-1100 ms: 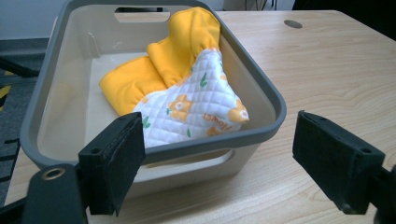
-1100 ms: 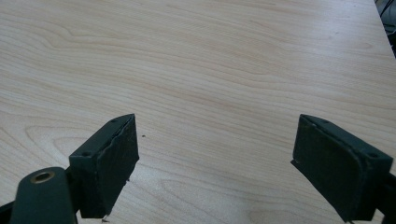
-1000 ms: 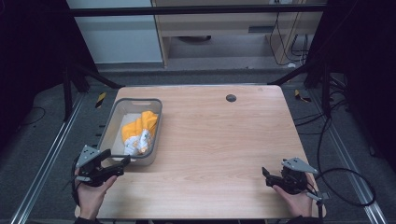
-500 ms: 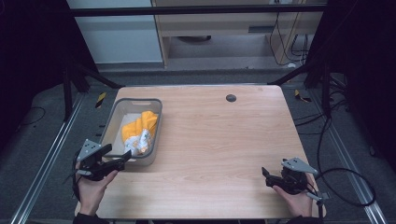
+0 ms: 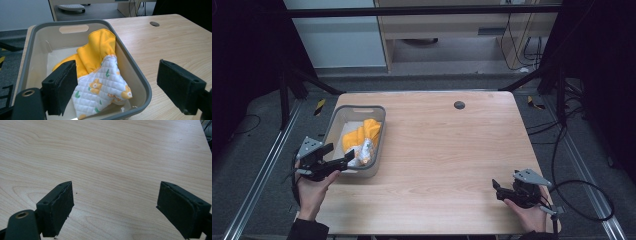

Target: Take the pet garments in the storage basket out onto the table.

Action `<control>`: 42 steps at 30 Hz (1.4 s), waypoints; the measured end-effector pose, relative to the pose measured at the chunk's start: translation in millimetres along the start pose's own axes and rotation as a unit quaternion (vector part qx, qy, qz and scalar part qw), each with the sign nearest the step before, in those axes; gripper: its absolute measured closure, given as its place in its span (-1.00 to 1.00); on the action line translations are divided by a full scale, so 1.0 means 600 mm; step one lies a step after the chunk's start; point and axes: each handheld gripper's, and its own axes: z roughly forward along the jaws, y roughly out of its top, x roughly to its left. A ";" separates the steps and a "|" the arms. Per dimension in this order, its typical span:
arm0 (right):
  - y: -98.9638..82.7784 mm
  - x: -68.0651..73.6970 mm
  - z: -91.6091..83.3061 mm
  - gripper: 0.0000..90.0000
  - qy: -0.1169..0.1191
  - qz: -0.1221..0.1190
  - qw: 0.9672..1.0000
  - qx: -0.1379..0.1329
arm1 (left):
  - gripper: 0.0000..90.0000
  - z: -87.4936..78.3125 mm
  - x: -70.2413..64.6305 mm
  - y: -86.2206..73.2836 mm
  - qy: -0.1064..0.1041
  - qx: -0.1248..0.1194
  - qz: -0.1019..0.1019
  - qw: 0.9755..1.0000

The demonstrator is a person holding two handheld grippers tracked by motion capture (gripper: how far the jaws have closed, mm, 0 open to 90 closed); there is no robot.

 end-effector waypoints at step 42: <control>0.002 0.000 0.005 -0.67 0.011 -0.001 1.000 0.002 | -0.45 0.102 0.008 0.044 0.000 0.094 0.013 0.996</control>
